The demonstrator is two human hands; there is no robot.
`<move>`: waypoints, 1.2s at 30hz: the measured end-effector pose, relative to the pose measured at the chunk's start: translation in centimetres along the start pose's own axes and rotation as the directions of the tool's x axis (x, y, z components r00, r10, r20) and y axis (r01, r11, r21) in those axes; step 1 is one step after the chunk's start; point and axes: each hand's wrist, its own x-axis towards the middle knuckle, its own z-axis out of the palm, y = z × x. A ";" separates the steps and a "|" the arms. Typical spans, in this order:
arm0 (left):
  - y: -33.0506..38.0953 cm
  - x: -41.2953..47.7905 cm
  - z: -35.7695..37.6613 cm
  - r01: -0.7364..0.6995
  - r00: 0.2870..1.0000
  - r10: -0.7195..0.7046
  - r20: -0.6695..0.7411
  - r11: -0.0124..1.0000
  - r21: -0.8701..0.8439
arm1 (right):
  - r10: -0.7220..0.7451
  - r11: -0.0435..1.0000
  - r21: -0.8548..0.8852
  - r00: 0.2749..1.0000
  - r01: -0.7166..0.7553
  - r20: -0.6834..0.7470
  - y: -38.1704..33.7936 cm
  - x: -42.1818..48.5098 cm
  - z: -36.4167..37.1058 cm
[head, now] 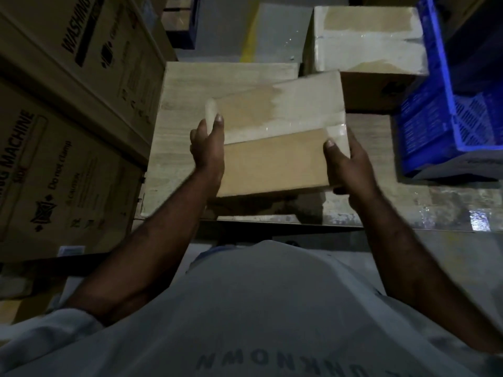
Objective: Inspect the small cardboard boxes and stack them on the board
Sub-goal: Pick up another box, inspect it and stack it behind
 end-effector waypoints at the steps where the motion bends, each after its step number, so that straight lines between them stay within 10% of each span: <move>1: 0.0 0.2 -0.1 -0.015 1.000 0.014 0.009 0.998 0.069 | 0.036 0.999 0.036 0.999 -0.036 0.002 0.8 -0.2 0.4; 9: 0.5 -0.8 0.3 -0.233 0.953 0.115 0.280 0.868 0.439 | 0.136 0.986 0.100 0.990 -0.132 -0.028 6.5 1.4 0.2; 17: -1.7 -4.0 -0.3 -0.447 0.880 0.181 0.439 0.628 0.637 | -0.055 0.963 -0.264 0.998 0.050 -0.009 7.4 0.5 0.5; 26: -4.6 -6.4 -1.2 -0.633 0.773 0.242 0.586 0.228 0.740 | -0.267 0.463 -0.788 0.912 0.405 0.312 6.3 -0.2 0.9; 36: -6.0 -6.2 -1.4 -0.643 0.754 0.297 0.586 0.147 0.752 | -0.242 0.359 -0.841 0.911 0.405 0.335 7.0 0.3 1.0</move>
